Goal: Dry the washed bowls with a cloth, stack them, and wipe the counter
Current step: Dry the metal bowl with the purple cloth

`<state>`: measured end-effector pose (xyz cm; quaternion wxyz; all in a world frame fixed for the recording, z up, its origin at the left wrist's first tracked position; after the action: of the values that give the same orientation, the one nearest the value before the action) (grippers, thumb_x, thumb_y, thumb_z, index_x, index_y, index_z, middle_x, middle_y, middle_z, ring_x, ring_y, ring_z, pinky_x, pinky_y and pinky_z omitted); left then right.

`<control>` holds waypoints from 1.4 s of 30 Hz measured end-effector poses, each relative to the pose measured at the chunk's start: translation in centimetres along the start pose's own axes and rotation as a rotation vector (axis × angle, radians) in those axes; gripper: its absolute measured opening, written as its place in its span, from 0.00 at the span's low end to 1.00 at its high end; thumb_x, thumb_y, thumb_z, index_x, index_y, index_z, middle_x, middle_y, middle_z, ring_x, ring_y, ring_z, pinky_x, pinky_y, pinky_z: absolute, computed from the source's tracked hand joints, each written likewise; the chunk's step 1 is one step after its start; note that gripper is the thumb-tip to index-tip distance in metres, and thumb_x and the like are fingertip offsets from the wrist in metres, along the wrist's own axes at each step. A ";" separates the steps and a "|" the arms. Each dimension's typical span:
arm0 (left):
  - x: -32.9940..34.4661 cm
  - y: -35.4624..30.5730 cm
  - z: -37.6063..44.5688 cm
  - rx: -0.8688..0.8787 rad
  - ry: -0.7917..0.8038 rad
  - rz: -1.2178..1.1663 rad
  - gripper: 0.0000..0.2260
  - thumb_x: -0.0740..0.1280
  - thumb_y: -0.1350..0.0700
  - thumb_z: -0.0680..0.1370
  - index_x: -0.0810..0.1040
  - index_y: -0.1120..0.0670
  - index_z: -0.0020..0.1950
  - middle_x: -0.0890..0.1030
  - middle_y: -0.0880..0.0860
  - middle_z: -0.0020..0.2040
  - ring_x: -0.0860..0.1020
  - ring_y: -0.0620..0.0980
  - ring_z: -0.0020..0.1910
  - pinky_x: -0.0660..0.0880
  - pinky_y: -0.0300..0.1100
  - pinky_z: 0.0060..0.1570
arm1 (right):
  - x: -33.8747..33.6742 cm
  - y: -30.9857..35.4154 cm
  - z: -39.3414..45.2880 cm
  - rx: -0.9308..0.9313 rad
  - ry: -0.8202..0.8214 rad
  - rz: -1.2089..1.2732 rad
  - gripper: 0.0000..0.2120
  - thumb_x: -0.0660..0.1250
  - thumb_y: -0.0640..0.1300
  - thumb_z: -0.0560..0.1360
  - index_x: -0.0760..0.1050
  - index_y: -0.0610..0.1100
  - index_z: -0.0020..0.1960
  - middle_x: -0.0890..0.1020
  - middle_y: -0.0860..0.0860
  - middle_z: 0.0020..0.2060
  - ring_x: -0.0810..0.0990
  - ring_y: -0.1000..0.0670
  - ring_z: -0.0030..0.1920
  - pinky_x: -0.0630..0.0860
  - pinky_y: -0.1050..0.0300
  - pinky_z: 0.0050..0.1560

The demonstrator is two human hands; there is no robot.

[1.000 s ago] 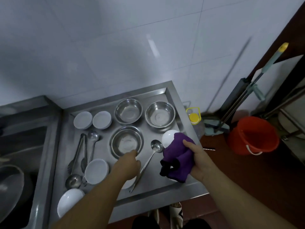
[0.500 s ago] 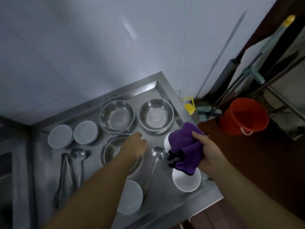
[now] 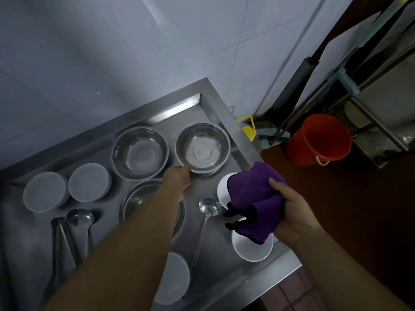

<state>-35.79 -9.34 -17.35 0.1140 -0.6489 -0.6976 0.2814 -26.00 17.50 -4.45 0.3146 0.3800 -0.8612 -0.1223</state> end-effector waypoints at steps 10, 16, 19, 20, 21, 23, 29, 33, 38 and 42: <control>-0.8 -1.5 -6.8 0.029 0.077 -0.415 0.05 0.67 0.63 0.82 0.79 0.61 0.57 0.88 0.60 0.50 0.88 0.53 0.45 0.86 0.49 0.49 | 0.5 1.1 -1.9 0.030 0.049 -0.003 0.25 0.70 0.44 0.78 0.76 0.42 0.74 0.82 0.36 0.67 0.80 0.33 0.68 0.74 0.31 0.71; -2.4 0.3 -14.4 0.037 0.087 -0.498 0.07 0.67 0.60 0.82 0.81 0.60 0.58 0.87 0.60 0.49 0.84 0.57 0.49 0.81 0.57 0.62 | 1.8 3.2 -4.7 0.030 0.165 -0.030 0.26 0.72 0.45 0.76 0.77 0.40 0.73 0.83 0.36 0.64 0.86 0.34 0.58 0.84 0.37 0.52; -3.8 1.1 -18.5 0.044 0.067 -0.551 0.06 0.65 0.61 0.80 0.82 0.59 0.51 0.86 0.55 0.37 0.81 0.54 0.43 0.81 0.52 0.50 | 3.2 4.3 -6.7 0.020 0.226 -0.067 0.26 0.72 0.45 0.75 0.77 0.38 0.72 0.84 0.35 0.63 0.88 0.37 0.54 0.85 0.40 0.48; -4.1 1.4 -19.9 0.048 0.062 -0.574 0.06 0.65 0.61 0.79 0.82 0.58 0.48 0.85 0.55 0.37 0.81 0.53 0.43 0.80 0.50 0.46 | 3.8 4.6 -7.4 0.014 0.254 -0.087 0.26 0.72 0.45 0.75 0.77 0.37 0.71 0.85 0.35 0.61 0.88 0.38 0.52 0.86 0.41 0.47; -4.5 1.7 -21.4 0.050 0.057 -0.599 0.06 0.66 0.60 0.79 0.82 0.58 0.47 0.84 0.56 0.39 0.81 0.53 0.42 0.80 0.49 0.43 | 4.6 4.9 -8.2 0.004 0.283 -0.110 0.25 0.72 0.44 0.75 0.78 0.37 0.69 0.86 0.35 0.59 0.89 0.38 0.50 0.86 0.43 0.45; -5.1 2.3 -24.4 0.078 0.058 -0.636 0.07 0.67 0.57 0.78 0.83 0.58 0.47 0.85 0.57 0.42 0.84 0.54 0.41 0.80 0.48 0.42 | 6.2 5.3 -9.8 -0.028 0.329 -0.161 0.23 0.73 0.43 0.74 0.79 0.37 0.67 0.87 0.36 0.56 0.89 0.39 0.47 0.86 0.45 0.42; -4.6 2.8 -33.1 0.207 0.183 -0.672 0.21 0.71 0.48 0.72 0.85 0.61 0.59 0.85 0.66 0.56 0.85 0.58 0.47 0.83 0.49 0.43 | 11.5 5.3 -13.7 -0.330 0.412 -0.508 0.13 0.75 0.41 0.77 0.84 0.47 0.61 0.89 0.44 0.51 0.87 0.44 0.50 0.84 0.47 0.55; -4.2 2.3 -37.4 0.291 0.244 -0.669 0.27 0.68 0.45 0.74 0.83 0.58 0.68 0.83 0.65 0.64 0.84 0.61 0.58 0.83 0.48 0.46 | 15.0 3.8 -17.5 -0.723 0.558 -1.055 0.17 0.72 0.63 0.72 0.78 0.72 0.61 0.86 0.64 0.52 0.84 0.61 0.54 0.79 0.60 0.56; -6.6 2.0 -39.7 0.436 0.189 -0.690 0.19 0.67 0.45 0.77 0.87 0.52 0.62 0.84 0.62 0.64 0.83 0.61 0.64 0.80 0.59 0.63 | 17.4 0.0 -21.2 -0.721 0.946 -1.454 0.24 0.60 0.64 0.79 0.65 0.76 0.74 0.74 0.71 0.69 0.71 0.65 0.71 0.67 0.61 0.72; -9.6 2.2 -40.7 0.542 0.154 -0.670 0.18 0.69 0.48 0.76 0.86 0.54 0.62 0.84 0.65 0.64 0.81 0.65 0.65 0.75 0.66 0.69 | 19.9 -0.8 -24.0 -1.053 1.077 -1.750 0.22 0.55 0.59 0.84 0.63 0.69 0.77 0.70 0.68 0.75 0.65 0.66 0.76 0.58 0.66 0.76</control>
<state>-11.37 -8.73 16.65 0.4169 -0.3524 -0.7601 0.3526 -20.53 3.13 22.63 0.5683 0.6715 0.1005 -0.4648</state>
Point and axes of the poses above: each hand's wrist, its own z-axis towards the middle knuckle, its own x-axis out of the palm, y = z × x, the point moved 5 cm from there along z, towards the middle knuckle
